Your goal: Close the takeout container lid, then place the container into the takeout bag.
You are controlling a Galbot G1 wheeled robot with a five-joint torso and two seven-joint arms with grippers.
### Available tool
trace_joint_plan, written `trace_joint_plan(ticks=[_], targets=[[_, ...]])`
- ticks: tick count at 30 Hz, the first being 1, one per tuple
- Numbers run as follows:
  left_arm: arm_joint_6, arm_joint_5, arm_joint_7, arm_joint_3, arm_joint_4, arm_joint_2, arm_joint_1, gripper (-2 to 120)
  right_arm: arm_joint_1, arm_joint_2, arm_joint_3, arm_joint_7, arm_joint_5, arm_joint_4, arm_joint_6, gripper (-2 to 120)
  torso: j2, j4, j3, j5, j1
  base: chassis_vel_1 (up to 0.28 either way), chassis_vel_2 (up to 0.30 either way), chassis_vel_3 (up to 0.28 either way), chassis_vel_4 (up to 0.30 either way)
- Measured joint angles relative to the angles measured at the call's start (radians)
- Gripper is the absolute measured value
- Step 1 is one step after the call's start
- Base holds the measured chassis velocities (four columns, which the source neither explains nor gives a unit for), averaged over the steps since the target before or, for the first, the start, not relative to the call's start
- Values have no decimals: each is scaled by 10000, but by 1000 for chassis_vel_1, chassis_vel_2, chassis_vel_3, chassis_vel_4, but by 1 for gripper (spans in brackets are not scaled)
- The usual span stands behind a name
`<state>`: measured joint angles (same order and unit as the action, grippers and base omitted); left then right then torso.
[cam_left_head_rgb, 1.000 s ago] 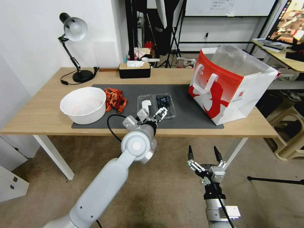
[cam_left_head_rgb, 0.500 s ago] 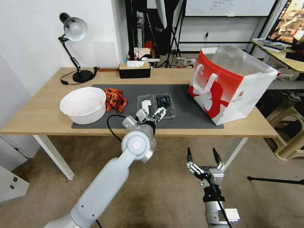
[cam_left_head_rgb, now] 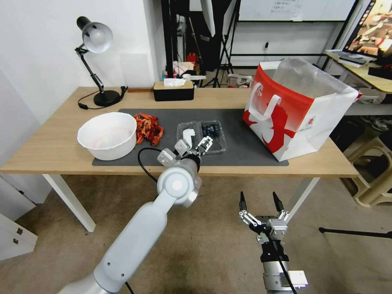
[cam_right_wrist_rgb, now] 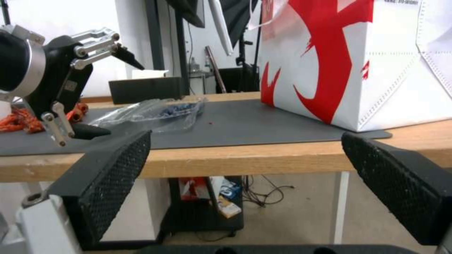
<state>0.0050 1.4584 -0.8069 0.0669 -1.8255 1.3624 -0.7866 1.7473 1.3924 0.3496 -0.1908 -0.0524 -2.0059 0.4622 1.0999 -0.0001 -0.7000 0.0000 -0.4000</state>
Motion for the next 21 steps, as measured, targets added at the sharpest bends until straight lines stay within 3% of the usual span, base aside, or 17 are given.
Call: trace_joint_plan(ticks=[10,21], targets=[[-377,-91,335,-236,-63,12,-188,100,19,76,-67,43,130,32,28,100,1,0,0,0,0,0,0,0,0],[-675,-713,1410,-324,-340,-67,-658,100,109,103,-107,69,265,25,66,100,0,1,0,0,0,0,0,0,0]])
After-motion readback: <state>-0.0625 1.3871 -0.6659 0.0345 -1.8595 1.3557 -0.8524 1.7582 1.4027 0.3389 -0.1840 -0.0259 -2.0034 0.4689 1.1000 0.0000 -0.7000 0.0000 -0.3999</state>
